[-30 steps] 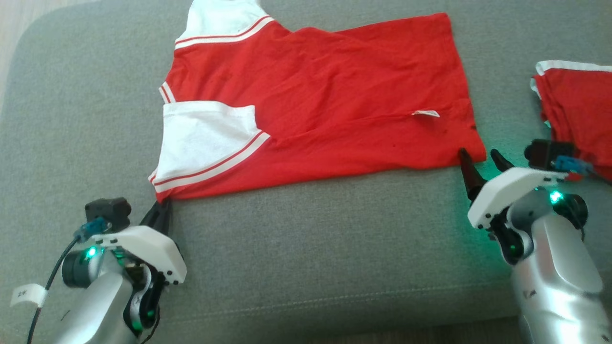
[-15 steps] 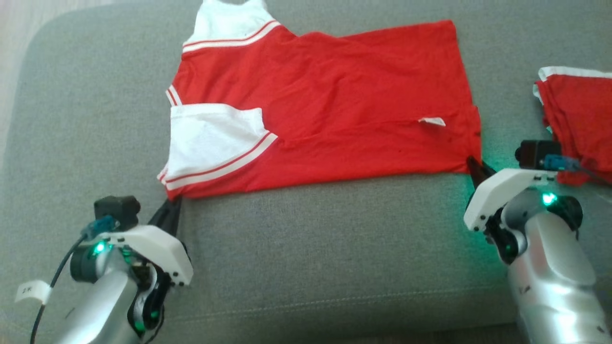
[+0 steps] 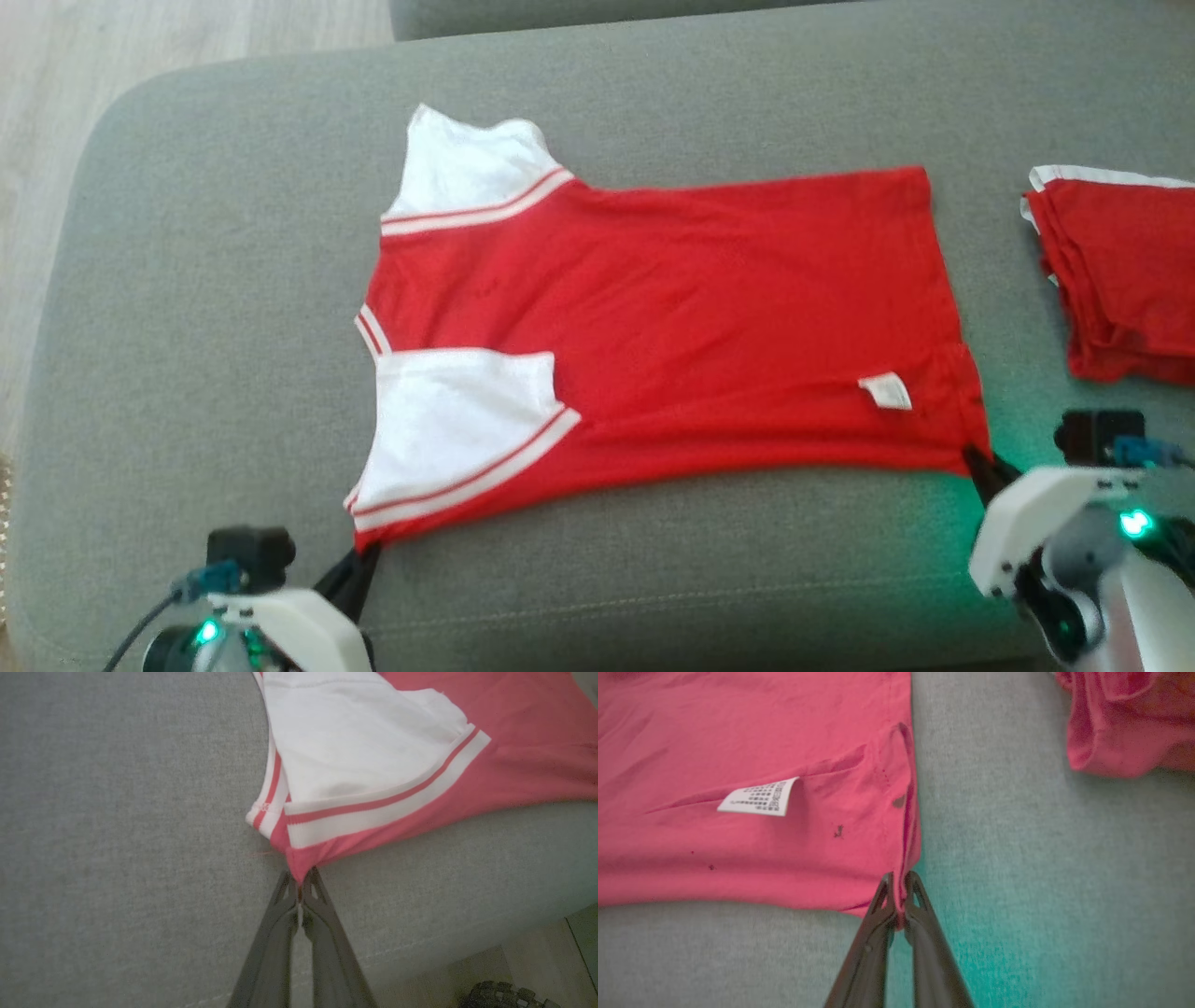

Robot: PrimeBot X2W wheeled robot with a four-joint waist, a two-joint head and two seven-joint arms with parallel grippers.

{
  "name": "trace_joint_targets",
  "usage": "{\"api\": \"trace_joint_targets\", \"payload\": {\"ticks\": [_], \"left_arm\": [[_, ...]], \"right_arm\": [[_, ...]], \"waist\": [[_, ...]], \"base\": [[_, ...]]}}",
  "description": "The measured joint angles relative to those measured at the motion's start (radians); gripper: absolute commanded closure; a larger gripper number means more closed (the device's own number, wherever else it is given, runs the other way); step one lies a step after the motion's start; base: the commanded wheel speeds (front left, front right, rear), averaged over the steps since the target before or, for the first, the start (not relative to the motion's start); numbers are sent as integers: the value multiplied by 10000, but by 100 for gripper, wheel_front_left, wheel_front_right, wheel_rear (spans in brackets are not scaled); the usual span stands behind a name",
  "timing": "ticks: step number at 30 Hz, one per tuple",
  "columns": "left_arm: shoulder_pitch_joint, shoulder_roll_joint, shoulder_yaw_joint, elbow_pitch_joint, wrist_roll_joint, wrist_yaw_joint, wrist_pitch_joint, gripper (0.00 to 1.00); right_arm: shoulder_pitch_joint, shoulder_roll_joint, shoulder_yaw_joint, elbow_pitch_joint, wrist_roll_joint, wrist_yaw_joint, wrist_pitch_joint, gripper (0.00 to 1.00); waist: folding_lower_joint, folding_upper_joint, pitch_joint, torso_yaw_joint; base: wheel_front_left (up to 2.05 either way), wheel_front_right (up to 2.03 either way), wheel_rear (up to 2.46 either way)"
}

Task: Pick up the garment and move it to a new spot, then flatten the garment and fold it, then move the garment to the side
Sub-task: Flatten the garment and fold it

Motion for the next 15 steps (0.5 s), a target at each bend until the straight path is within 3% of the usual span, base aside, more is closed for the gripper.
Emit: {"api": "trace_joint_targets", "payload": {"ticks": [6, 8, 9, 10, 15], "left_arm": [[533, 159, -84, -564, -115, 159, 215, 100], [578, 161, -157, -581, -113, 167, 257, 100], [578, 148, -161, -581, -153, 161, 313, 58], [578, 130, -163, -577, -221, 148, 343, 0], [711, 174, -42, -441, -336, 339, 328, 0]], "right_arm": [[871, 10, -261, -1041, 138, 0, 746, 100], [1046, 40, -336, -1327, 140, 0, 903, 51], [1109, 86, -408, -1452, 140, 0, 991, 0], [1159, 136, -466, -1555, 136, -2, 1053, 0], [1434, 387, -888, -2270, -148, 0, 1053, 0]], "waist": [[0, 0, -147, 52], [0, 0, -200, 57], [0, 0, -227, 55], [0, 0, -250, 50], [0, 0, -321, -79]], "base": [[0, 0, 0], [0, 0, 0], [0, 0, 0], [0, 0, 0], [0, 0, 0]]}}
